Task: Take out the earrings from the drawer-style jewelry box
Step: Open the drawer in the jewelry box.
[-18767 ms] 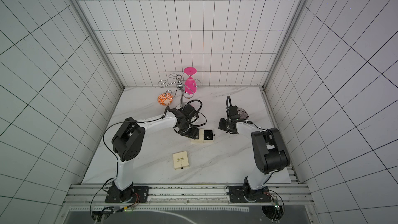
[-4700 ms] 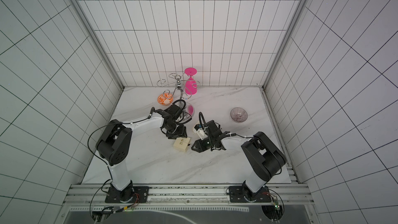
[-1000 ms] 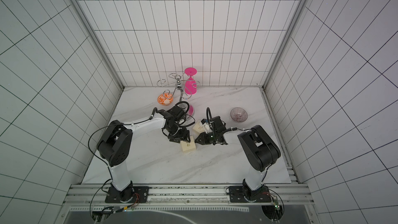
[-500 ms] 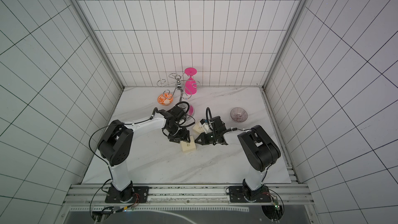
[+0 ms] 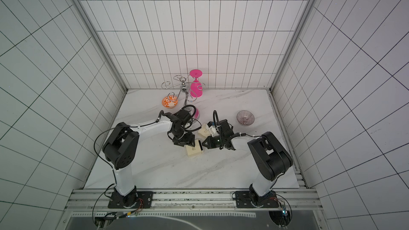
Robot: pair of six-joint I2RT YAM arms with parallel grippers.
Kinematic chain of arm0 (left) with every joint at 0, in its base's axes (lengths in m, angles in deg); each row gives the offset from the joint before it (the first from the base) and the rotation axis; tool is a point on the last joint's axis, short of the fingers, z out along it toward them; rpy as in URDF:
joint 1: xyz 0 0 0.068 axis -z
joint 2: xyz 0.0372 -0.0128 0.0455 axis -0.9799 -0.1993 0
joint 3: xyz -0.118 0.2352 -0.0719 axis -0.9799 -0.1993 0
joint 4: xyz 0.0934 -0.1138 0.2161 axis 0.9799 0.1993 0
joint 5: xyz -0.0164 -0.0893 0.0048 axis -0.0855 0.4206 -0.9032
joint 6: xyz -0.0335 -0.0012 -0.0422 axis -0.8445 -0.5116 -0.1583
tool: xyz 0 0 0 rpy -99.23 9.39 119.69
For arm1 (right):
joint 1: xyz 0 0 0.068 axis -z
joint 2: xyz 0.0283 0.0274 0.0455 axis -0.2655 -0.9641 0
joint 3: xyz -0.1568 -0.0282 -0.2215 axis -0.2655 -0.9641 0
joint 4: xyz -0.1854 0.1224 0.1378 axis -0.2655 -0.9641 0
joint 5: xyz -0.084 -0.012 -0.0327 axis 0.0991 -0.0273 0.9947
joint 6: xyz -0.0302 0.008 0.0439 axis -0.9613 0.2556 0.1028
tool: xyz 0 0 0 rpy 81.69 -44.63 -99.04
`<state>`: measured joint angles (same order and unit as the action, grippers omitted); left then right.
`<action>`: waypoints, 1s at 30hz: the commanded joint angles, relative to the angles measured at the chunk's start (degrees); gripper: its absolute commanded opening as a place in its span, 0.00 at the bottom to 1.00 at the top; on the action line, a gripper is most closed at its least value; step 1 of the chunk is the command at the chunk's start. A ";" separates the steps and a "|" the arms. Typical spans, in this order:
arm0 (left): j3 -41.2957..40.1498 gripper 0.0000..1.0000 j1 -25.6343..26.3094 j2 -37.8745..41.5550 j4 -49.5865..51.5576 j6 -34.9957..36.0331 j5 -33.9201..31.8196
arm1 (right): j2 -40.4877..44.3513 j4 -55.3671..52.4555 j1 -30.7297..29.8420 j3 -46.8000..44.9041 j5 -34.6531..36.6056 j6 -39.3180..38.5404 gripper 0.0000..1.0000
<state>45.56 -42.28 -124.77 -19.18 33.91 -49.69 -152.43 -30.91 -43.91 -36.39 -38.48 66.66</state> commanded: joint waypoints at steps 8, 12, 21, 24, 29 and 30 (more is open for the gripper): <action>-1.28 0.72 0.01 -2.22 1.93 1.87 -8.28 | 2.49 -1.43 1.00 -3.87 4.60 -0.38 0.00; -0.96 0.72 0.50 -2.39 1.92 2.65 -8.38 | 3.10 -2.41 1.35 -4.67 6.54 -0.47 0.00; -0.29 0.72 2.49 -2.48 2.06 3.98 -10.23 | 5.97 -6.29 1.54 -6.08 9.14 -1.96 0.00; -0.04 0.71 2.79 -2.56 2.06 4.32 -10.50 | 6.86 -7.62 1.44 -6.30 9.90 -2.20 0.00; 0.35 0.72 3.29 -2.48 1.90 4.96 -10.39 | 6.99 -8.63 1.44 -6.39 10.78 -2.14 0.00; 0.45 0.71 3.39 -2.51 1.93 5.10 -10.33 | 6.91 -8.95 1.45 -6.39 11.13 -2.14 0.00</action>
<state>47.00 -39.39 -124.77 -18.87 37.69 -54.80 -146.16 -36.03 -43.12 -40.25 -29.49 65.44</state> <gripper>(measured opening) 0.715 0.048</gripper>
